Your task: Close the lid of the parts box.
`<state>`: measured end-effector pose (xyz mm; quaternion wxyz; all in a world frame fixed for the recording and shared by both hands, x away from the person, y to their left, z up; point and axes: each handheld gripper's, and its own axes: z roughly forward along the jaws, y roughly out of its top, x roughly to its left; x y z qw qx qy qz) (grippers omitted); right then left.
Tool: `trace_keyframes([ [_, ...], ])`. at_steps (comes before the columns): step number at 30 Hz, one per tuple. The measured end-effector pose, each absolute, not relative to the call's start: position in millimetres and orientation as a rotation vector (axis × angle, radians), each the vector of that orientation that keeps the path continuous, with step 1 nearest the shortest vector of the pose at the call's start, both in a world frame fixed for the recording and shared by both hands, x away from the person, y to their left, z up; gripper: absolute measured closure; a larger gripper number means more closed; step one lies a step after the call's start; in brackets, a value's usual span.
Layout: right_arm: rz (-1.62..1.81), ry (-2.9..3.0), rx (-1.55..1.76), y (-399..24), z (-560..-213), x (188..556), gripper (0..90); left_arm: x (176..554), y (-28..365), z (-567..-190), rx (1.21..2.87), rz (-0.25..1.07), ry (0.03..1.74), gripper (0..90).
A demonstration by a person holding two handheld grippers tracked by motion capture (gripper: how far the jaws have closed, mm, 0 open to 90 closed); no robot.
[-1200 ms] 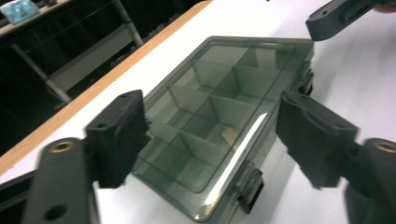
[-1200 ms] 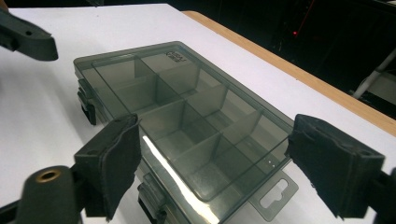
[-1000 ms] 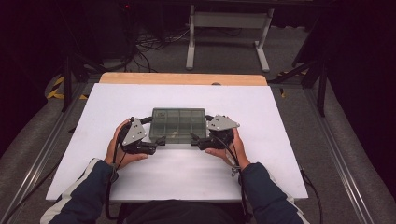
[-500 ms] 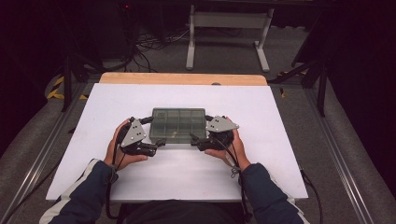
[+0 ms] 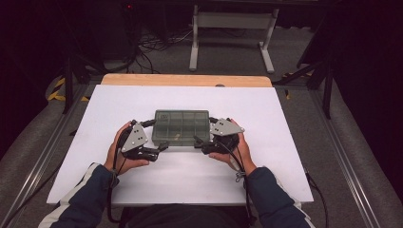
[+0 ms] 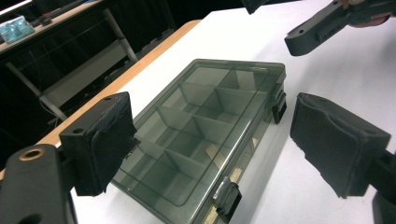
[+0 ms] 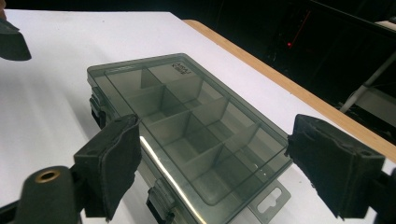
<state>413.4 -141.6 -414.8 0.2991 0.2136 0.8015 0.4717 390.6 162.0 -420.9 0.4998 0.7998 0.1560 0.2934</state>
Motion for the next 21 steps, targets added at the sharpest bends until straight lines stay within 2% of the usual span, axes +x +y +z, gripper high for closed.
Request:
trace_keyframes([
  [21,1.221,2.124,0.542,-144.6,-410.3,405.0,18.7,381.3,166.4,-417.2,1.94,0.712,0.345,12.6],
])
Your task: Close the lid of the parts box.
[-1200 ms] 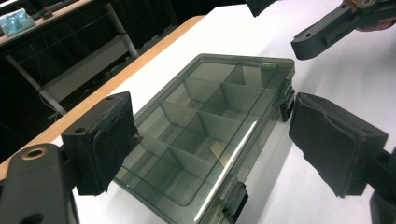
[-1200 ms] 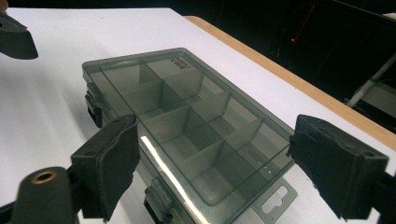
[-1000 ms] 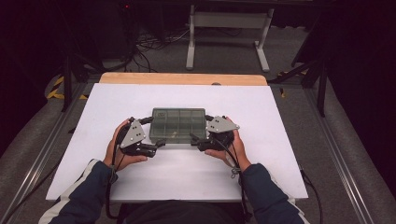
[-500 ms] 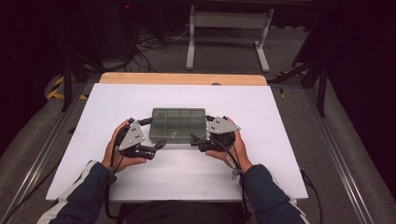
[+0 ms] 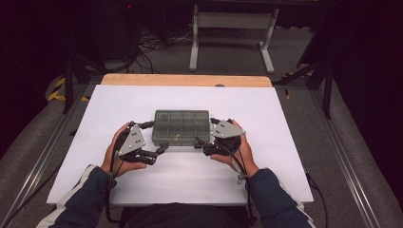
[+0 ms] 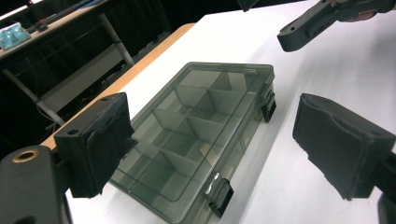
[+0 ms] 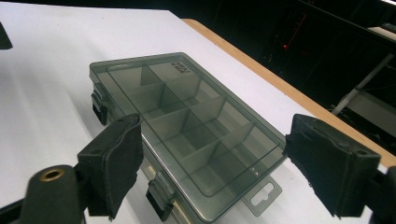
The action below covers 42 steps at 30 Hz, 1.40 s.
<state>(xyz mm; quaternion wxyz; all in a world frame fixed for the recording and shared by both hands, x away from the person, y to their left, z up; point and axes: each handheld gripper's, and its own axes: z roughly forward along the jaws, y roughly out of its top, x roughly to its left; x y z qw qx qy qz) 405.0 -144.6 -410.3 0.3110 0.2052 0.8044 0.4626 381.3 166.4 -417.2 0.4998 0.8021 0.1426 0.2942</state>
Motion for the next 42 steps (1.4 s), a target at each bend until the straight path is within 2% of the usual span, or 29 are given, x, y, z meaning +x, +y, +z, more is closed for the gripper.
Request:
trace_keyframes([
  [42,1.173,2.122,0.514,-155.1,-408.9,386.9,19.4,358.2,181.3,-414.8,1.953,0.726,0.3,10.1],
])
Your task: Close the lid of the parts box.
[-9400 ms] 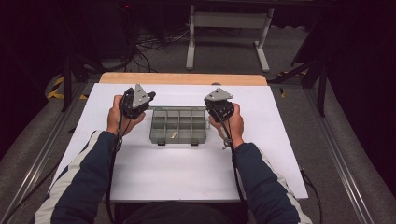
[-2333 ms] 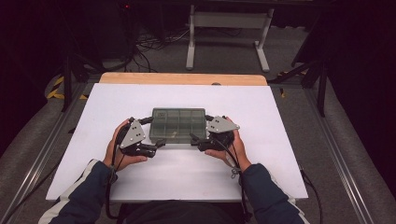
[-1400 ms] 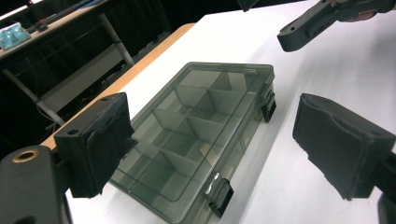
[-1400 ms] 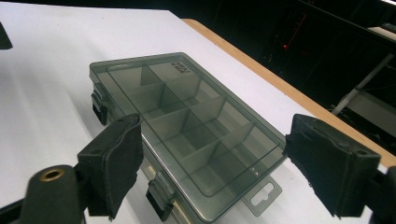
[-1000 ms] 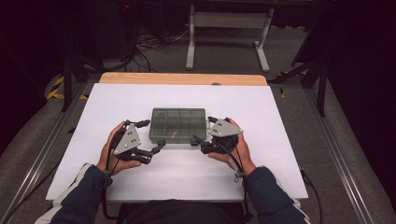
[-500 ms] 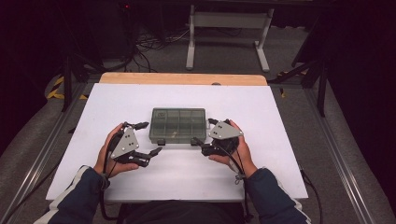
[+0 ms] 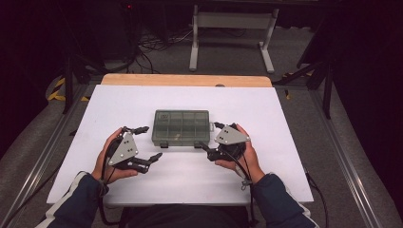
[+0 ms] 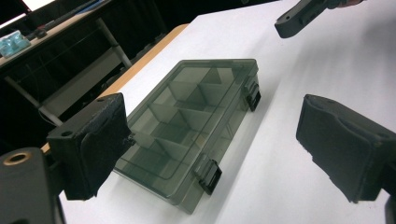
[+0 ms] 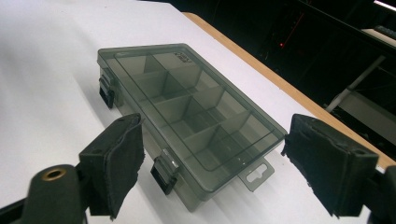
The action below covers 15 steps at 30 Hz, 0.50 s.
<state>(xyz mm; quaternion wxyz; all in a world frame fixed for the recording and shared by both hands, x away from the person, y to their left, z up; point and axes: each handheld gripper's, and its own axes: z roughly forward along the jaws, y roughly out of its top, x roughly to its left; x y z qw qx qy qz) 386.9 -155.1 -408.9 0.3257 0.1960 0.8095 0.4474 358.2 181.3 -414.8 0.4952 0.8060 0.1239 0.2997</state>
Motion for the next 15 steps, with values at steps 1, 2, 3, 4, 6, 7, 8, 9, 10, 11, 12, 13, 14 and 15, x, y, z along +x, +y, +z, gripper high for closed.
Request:
trace_keyframes([
  [1,1.172,2.122,0.515,-155.9,-408.8,386.4,19.4,357.6,182.0,-414.7,1.953,0.725,0.3,10.1],
  [2,1.172,2.12,0.515,-156.5,-408.7,385.9,19.4,357.1,182.6,-414.8,1.952,0.726,0.303,10.1],
  [3,1.171,2.121,0.515,-157.2,-408.6,385.3,19.4,356.7,183.0,-414.7,1.953,0.729,0.302,10.1],
  [4,1.171,2.12,0.517,-157.6,-408.4,384.8,19.4,356.1,183.8,-414.7,1.951,0.726,0.303,10.0],
  [6,1.171,2.119,0.517,-159.0,-408.0,383.6,19.4,355.0,184.9,-414.8,1.951,0.728,0.306,10.0],
  [7,1.169,2.116,0.518,-159.5,-407.9,382.9,19.4,354.7,185.7,-414.7,1.952,0.728,0.304,9.9],
  [8,1.168,2.114,0.517,-160.1,-407.8,382.3,19.4,354.2,186.2,-414.9,1.953,0.726,0.308,9.9],
  [9,1.166,2.114,0.516,-160.7,-407.7,381.8,19.4,353.9,186.5,-415.0,1.955,0.726,0.308,9.8],
  [10,1.165,2.113,0.515,-161.1,-407.7,381.4,19.4,353.2,187.1,-415.2,1.956,0.729,0.308,9.6],
  [11,1.162,2.114,0.514,-161.8,-407.7,380.7,19.4,352.8,187.7,-415.1,1.957,0.732,0.307,9.4],
  [12,1.158,2.113,0.514,-162.3,-407.8,380.2,19.4,352.2,188.5,-415.1,1.955,0.73,0.309,9.3],
  [13,1.157,2.112,0.513,-163.1,-407.9,379.7,19.4,351.7,189.1,-415.0,1.954,0.729,0.31,9.3],
  [14,1.157,2.113,0.514,-163.6,-407.9,379.4,19.4,351.1,189.7,-414.9,1.955,0.732,0.31,9.3],
  [15,1.155,2.112,0.515,-164.3,-407.8,379.0,19.4,350.7,190.3,-415.1,1.954,0.731,0.31,9.3],
])
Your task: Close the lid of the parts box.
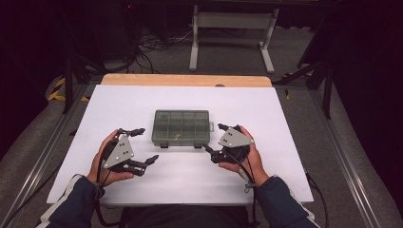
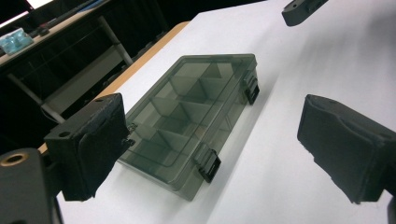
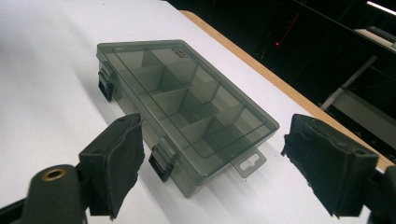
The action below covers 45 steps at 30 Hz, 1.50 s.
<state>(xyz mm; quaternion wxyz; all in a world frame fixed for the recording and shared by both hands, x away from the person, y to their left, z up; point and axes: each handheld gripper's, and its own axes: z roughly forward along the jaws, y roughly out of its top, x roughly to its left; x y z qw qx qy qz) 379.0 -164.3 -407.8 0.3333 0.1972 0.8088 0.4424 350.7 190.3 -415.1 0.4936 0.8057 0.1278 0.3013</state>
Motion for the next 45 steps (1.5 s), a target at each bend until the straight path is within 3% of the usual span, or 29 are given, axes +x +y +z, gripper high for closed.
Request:
trace_keyframes([
  [45,1.108,2.079,0.54,-201.2,-419.7,358.5,19.1,328.2,221.7,-436.6,1.989,0.792,0.362,9.0],
])
